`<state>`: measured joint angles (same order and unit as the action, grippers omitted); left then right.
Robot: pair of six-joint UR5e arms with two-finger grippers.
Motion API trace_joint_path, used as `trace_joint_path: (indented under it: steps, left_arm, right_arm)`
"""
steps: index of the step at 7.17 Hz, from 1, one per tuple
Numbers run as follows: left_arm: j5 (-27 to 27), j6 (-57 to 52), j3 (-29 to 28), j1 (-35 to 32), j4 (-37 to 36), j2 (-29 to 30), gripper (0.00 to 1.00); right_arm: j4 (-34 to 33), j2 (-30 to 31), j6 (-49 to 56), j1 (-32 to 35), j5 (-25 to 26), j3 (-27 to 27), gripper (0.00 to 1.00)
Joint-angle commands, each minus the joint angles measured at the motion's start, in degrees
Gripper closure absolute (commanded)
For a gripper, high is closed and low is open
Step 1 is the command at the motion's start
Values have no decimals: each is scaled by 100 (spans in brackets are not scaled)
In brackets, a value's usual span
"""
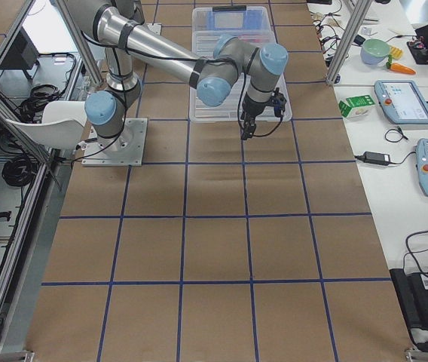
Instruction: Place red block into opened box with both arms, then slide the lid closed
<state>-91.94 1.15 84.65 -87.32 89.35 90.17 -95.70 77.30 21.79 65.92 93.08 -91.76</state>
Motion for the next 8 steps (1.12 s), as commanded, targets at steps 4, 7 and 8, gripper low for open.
trace_joint_path:
  steps: [4, 7, 8]
  left_arm:
    - [1, -1, 16, 4, 3, -34, 0]
    - [-35, 8, 43, -5, 3, -43, 0]
    - [-26, 8, 43, -5, 3, -52, 0]
  right_arm:
    - [-398, 66, -78, 78, -18, -325, 0]
    - [-388, 66, -394, 192, -334, -325, 0]
    - [-388, 66, -552, 324, -343, -325, 0]
